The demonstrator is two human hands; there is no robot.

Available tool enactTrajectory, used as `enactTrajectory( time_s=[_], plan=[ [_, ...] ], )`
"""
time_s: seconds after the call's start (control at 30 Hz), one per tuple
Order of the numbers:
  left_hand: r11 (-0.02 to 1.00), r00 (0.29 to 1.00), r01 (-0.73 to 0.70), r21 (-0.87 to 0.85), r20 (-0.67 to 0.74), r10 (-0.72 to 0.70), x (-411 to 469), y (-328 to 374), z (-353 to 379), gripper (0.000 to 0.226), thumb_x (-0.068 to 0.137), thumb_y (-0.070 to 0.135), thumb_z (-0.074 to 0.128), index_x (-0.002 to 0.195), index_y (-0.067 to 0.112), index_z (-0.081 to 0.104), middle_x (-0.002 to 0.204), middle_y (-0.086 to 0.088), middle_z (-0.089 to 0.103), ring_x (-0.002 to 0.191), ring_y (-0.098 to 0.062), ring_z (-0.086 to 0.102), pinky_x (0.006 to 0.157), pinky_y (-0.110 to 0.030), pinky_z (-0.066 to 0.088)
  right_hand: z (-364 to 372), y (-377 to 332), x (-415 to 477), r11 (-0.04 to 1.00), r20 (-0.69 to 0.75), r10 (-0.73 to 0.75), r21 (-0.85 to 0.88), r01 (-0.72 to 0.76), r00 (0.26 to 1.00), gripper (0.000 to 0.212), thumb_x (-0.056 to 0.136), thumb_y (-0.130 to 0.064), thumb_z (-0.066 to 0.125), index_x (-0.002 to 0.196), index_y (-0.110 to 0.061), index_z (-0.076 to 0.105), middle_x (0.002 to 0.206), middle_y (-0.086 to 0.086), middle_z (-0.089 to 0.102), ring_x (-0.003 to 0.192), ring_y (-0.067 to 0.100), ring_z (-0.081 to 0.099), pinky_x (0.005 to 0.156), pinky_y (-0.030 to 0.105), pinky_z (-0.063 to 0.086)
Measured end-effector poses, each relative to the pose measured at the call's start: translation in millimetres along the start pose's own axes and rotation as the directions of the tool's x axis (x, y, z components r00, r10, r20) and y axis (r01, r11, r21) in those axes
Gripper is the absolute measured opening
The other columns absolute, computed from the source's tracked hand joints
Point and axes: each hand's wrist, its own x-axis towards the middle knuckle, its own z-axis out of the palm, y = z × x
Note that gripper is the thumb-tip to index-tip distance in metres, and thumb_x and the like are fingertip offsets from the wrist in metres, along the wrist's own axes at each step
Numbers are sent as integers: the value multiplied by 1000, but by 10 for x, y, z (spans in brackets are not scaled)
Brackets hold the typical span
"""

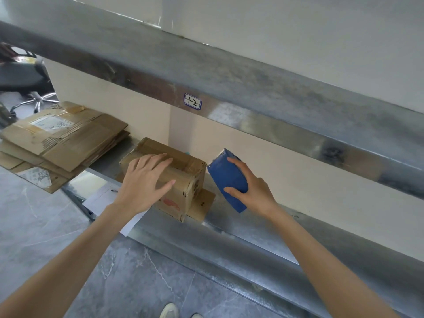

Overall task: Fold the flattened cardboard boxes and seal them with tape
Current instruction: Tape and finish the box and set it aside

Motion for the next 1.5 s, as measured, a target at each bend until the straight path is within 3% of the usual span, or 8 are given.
enactTrajectory(
  time_s=[0.13, 0.27, 0.5, 0.67, 0.8, 1.13, 1.3, 1.5],
  plan=[
    [998, 999, -31, -62, -32, 29, 52, 22, -31, 66, 88, 61, 34, 138, 25, 57, 140, 3, 56, 131, -23, 45, 108, -42, 30, -181, -231, 3, 991, 105, -66, 121, 53, 992, 73, 81, -38, 79, 125, -72, 32, 132, -17, 51, 104, 19, 63, 81, 43, 58],
    [980, 996, -65, -190, -68, 53, 127, 63, -71, 55, 90, 57, 45, 135, 29, 59, 136, 7, 58, 127, -19, 47, 103, -38, 32, -232, -306, -9, 992, 139, -121, 52, 115, 983, 74, 80, -38, 78, 125, -72, 30, 131, -15, 54, 100, 24, 62, 81, 42, 55],
    [813, 997, -81, -576, -36, 74, 278, 101, -177, 41, 95, 31, 67, 135, 33, 60, 130, 17, 63, 125, -6, 51, 107, -35, 40, -206, -376, -100, 936, 135, -233, -237, 260, 963, 70, 80, -59, 68, 135, -64, 25, 83, -49, 49, 68, -7, 55, 58, 12, 32],
    [670, 989, -34, -741, 73, 131, 305, 174, -191, 38, 97, 12, 63, 132, 28, 62, 123, 15, 68, 116, 1, 60, 103, -21, 46, -179, -367, -112, 905, 222, -278, -266, 333, 934, 76, 80, -58, 70, 134, -71, 18, 93, -11, 66, 64, 9, 56, 67, 28, 48],
    [608, 975, -2, -794, 133, 177, 297, 224, -167, 57, 89, -14, 50, 121, 31, 65, 116, 15, 71, 110, -3, 65, 97, -19, 49, -189, -416, -157, 897, 297, -303, -231, 376, 906, 78, 81, -53, 73, 135, -69, 19, 89, -2, 64, 70, 15, 54, 74, 34, 51],
    [603, 992, 60, -796, 116, 55, 194, 314, -82, 41, 84, -20, 54, 98, 13, 74, 91, 3, 74, 83, -10, 70, 76, -20, 55, -182, -330, -71, 874, 348, -335, -232, 427, 875, 82, 74, -65, 71, 136, -70, 17, 87, -10, 63, 68, 9, 54, 70, 26, 49],
    [670, 989, 118, -733, 27, -145, 53, 463, -36, 41, 83, -18, 62, 97, 19, 73, 89, -1, 66, 74, -1, 63, 73, -15, 49, -282, -254, 22, 859, 388, -410, -139, 493, 825, 69, 81, -60, 68, 137, -66, 29, 84, -49, 49, 70, -11, 53, 62, 9, 39],
    [669, 932, 209, -713, -61, -356, -267, 615, 26, 41, 82, -18, 64, 91, 20, 75, 79, -2, 66, 73, -21, 67, 77, -31, 55, -483, -151, 130, 773, 469, -492, -152, 616, 733, 67, 84, -57, 64, 137, -70, 25, 91, -31, 61, 61, 2, 54, 67, 23, 49]
  ],
)
